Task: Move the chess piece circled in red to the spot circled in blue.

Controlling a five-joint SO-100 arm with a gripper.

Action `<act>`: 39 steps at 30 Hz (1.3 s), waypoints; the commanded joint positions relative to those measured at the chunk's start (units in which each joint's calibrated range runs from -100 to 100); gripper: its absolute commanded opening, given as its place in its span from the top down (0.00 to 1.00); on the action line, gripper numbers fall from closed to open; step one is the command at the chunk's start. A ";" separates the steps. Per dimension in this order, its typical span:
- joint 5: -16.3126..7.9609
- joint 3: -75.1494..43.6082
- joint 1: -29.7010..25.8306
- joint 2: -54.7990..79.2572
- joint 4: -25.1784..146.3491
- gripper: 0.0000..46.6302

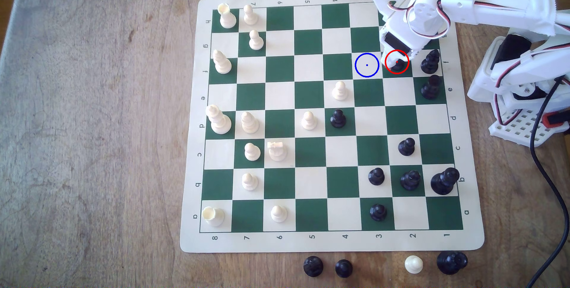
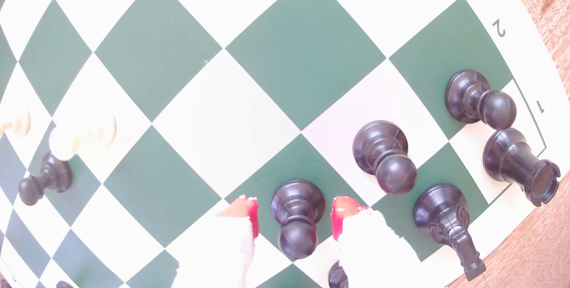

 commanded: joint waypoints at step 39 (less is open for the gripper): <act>-0.44 -1.12 -2.18 -1.48 1.85 0.83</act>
